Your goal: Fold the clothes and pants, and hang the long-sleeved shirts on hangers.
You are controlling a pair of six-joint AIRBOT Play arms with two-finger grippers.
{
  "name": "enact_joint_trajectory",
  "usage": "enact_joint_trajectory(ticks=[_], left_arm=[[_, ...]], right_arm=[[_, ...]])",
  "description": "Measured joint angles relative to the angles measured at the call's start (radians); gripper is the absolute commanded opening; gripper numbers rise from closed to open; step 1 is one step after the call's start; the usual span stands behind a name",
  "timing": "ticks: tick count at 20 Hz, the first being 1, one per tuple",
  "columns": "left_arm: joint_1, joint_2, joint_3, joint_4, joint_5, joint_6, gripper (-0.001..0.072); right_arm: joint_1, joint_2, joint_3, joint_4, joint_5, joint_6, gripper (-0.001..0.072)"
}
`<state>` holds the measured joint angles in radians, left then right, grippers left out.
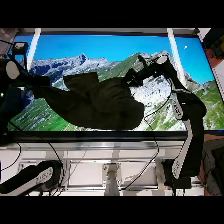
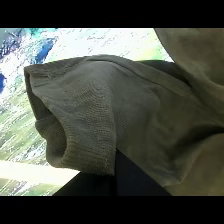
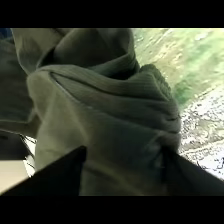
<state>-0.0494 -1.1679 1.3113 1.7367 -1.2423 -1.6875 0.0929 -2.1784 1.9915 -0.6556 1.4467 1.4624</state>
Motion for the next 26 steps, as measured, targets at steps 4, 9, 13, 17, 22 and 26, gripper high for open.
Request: enact_joint_trajectory(ticks=[4, 9, 13, 17, 22, 26], left_arm=[[0.000, 0.000, 0.000, -0.002, 0.002, 0.000, 0.0006], [0.021, 0.017, 0.006, 0.121, 0.048, -0.048, 0.0005], [0.093, 0.060, 0.016, 0.185, 0.101, -0.087, 0.0005], [0.133, 0.080, 0.018, 0.206, 0.127, -0.098, 0.0005], [0.145, 0.085, 0.018, 0.215, 0.145, -0.104, 0.0005], [0.148, 0.086, 0.018, 0.216, 0.150, -0.104, 0.0006]], right_arm=[[0.002, -0.004, 0.025, 0.003, 0.045, -0.025, 0.0025], [-0.068, 0.096, 0.050, -0.010, 0.077, -0.002, 0.0025], [-0.185, 0.240, 0.055, -0.099, 0.059, 0.062, 0.0026], [-0.291, 0.358, 0.056, -0.227, 0.025, 0.152, 0.0025], [-0.343, 0.436, 0.056, -0.327, -0.002, 0.216, 0.0026], [-0.351, 0.453, 0.056, -0.366, -0.072, 0.270, 0.0026]])
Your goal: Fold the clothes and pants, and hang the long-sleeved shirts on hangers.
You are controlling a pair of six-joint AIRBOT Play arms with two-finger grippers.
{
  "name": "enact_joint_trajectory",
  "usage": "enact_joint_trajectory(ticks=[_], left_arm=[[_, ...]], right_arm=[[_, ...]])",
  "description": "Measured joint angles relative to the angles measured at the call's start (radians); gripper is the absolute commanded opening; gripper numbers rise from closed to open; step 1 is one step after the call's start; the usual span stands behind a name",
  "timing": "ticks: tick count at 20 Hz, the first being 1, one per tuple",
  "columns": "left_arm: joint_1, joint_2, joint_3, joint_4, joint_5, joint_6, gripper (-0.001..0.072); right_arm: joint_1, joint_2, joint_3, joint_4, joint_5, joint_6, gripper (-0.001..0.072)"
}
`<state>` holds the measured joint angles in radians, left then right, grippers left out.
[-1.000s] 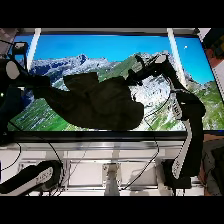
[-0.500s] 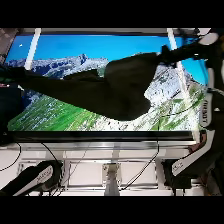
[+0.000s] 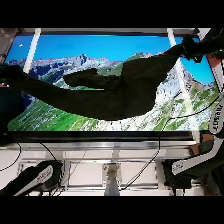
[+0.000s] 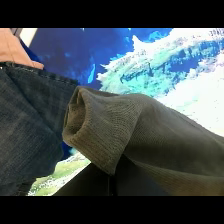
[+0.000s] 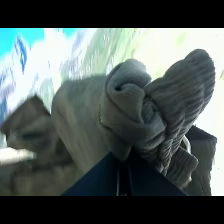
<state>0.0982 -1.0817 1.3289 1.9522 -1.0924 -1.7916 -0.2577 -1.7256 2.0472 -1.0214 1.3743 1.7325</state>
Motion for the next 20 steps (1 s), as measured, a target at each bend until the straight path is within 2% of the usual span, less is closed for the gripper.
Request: enact_joint_trajectory(ticks=[5, 9, 10, 11, 12, 13, 15, 16, 20], left_arm=[[0.002, 0.000, -0.003, 0.010, -0.031, -0.001, 0.0006], [0.002, 0.000, -0.024, 0.009, -0.042, -0.003, 0.0006], [0.003, 0.000, -0.034, 0.009, -0.048, -0.004, 0.0006], [0.003, 0.000, -0.043, 0.009, -0.055, -0.005, 0.0007], [0.003, 0.000, -0.056, 0.009, -0.061, -0.004, 0.0024], [0.003, 0.000, -0.071, 0.009, -0.071, -0.004, 0.0046], [0.003, 0.000, -0.105, 0.017, -0.085, -0.005, 0.0228], [0.003, 0.000, -0.121, 0.024, -0.090, -0.005, 0.0259], [0.012, -0.012, -0.174, 0.043, -0.100, -0.009, 0.0276]], right_arm=[[0.004, 0.005, 0.001, -0.048, -0.174, 0.117, 0.0026], [0.053, -0.026, -0.001, -0.101, -0.260, 0.155, 0.0028], [0.071, -0.041, -0.001, -0.109, -0.291, 0.161, 0.0056], [0.089, -0.058, -0.001, -0.117, -0.323, 0.165, 0.0313], [0.109, -0.076, -0.001, -0.124, -0.369, 0.165, 0.0600], [0.127, -0.092, -0.001, -0.127, -0.402, 0.165, 0.0632], [0.158, -0.119, -0.002, -0.137, -0.459, 0.156, 0.0633], [0.167, -0.125, -0.002, -0.142, -0.474, 0.148, 0.0634], [0.154, -0.134, -0.002, -0.159, -0.475, 0.084, 0.0630]])
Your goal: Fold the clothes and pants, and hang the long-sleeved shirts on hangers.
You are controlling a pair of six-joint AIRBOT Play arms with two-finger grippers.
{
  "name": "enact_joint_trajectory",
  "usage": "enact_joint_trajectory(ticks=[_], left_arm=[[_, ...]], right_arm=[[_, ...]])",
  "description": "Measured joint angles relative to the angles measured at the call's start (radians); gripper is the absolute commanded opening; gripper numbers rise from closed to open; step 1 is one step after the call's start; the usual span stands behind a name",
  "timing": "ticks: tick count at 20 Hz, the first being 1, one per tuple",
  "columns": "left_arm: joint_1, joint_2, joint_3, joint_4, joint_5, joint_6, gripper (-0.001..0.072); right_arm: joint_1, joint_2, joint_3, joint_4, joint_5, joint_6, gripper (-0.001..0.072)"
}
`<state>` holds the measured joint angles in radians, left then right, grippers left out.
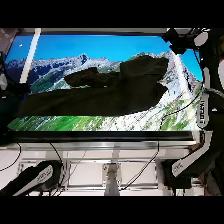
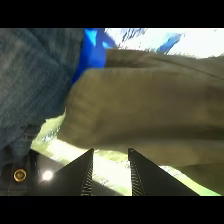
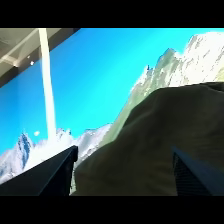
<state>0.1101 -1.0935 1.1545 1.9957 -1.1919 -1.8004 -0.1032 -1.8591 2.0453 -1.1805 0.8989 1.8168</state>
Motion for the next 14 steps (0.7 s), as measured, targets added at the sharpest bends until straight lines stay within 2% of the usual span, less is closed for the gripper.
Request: enact_joint_trajectory(ticks=[1, 2, 3, 4, 5, 8, 10, 14], left_arm=[[0.002, -0.004, -0.007, 0.002, -0.002, -0.003, 0.0275], [0.003, -0.008, -0.012, 0.005, -0.003, -0.005, 0.0272], [0.004, -0.010, -0.016, 0.005, -0.003, -0.006, 0.0261], [0.004, -0.012, -0.018, 0.006, -0.003, -0.008, 0.0103], [0.005, -0.013, -0.020, 0.008, -0.004, -0.008, 0.0008], [0.005, -0.014, -0.023, 0.000, -0.003, -0.010, 0.0007], [0.005, -0.006, -0.024, -0.038, 0.016, 0.002, 0.0006], [0.006, 0.048, -0.026, -0.246, 0.078, 0.117, 0.0006]], right_arm=[[-0.013, -0.002, 0.000, -0.001, 0.030, -0.022, 0.0554], [-0.029, -0.002, 0.000, -0.007, 0.065, -0.039, 0.0373], [-0.047, -0.003, 0.000, -0.013, 0.107, -0.058, 0.0064], [-0.065, -0.003, 0.000, -0.018, 0.151, -0.077, 0.0029], [-0.086, -0.003, 0.000, -0.020, 0.201, -0.095, 0.0027], [-0.152, -0.003, -0.004, -0.010, 0.317, -0.154, 0.0024], [-0.208, -0.003, -0.034, 0.050, 0.401, -0.214, 0.0024], [-0.325, -0.003, -0.179, 0.226, 0.563, -0.332, 0.0027]])
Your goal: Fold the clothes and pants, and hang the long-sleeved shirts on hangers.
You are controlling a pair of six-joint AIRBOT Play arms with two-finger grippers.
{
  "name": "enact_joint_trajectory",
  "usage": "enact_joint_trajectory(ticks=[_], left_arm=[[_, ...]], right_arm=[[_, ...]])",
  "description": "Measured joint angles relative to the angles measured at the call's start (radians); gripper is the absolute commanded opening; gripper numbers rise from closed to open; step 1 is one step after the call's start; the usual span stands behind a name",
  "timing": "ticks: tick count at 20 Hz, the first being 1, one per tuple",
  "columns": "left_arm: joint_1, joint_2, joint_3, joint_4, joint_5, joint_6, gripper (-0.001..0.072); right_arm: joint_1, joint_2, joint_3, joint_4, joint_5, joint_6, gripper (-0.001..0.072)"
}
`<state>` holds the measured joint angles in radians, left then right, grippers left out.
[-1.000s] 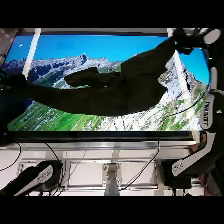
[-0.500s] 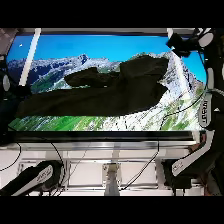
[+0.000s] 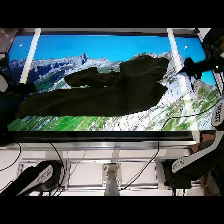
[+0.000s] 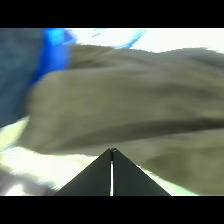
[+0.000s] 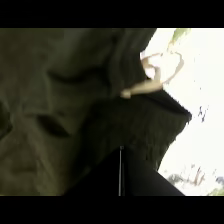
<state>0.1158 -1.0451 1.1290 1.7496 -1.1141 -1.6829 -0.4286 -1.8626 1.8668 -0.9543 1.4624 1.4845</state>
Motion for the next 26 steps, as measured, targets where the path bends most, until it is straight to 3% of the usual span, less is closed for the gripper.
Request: enact_joint_trajectory(ticks=[3, 4, 5, 6, 11, 20, 21, 23, 24, 25, 26], left_arm=[[0.000, 0.051, 0.000, -0.233, 0.021, 0.146, 0.0007], [-0.001, 0.063, 0.000, -0.315, 0.027, 0.191, 0.0007], [-0.002, 0.074, 0.000, -0.405, 0.030, 0.232, 0.0008], [-0.004, 0.080, 0.000, -0.466, 0.032, 0.258, 0.0007], [-0.019, 0.093, 0.000, -0.644, 0.034, 0.330, 0.0007], [-0.022, 0.095, 0.000, -0.698, 0.002, 0.351, 0.0008], [-0.022, 0.095, 0.000, -0.700, 0.000, 0.352, 0.0007], [-0.022, 0.095, 0.000, -0.702, -0.002, 0.352, 0.0008], [-0.022, 0.095, 0.000, -0.702, -0.002, 0.352, 0.0008], [-0.022, 0.095, 0.000, -0.702, -0.003, 0.352, 0.0008], [-0.022, 0.095, 0.000, -0.703, -0.004, 0.352, 0.0007]], right_arm=[[-0.055, 0.000, -0.139, 0.077, 0.064, -0.050, 0.0046], [-0.063, 0.000, -0.179, 0.091, 0.071, -0.057, 0.0182], [-0.065, 0.000, -0.217, 0.098, 0.074, -0.062, 0.0390], [-0.064, -0.001, -0.247, 0.104, 0.072, -0.063, 0.0472], [-0.019, -0.011, -0.319, 0.069, 0.019, -0.032, 0.0524], [0.081, -0.040, -0.335, 0.033, -0.177, 0.068, 0.0516], [0.089, -0.042, -0.336, 0.033, -0.196, 0.074, 0.0485], [0.103, -0.043, -0.336, 0.033, -0.229, 0.085, 0.0309], [0.111, -0.044, -0.336, 0.032, -0.251, 0.088, 0.0131], [0.117, -0.044, -0.336, 0.034, -0.264, 0.091, 0.0027], [0.123, -0.044, -0.336, 0.036, -0.272, 0.097, 0.0026]])
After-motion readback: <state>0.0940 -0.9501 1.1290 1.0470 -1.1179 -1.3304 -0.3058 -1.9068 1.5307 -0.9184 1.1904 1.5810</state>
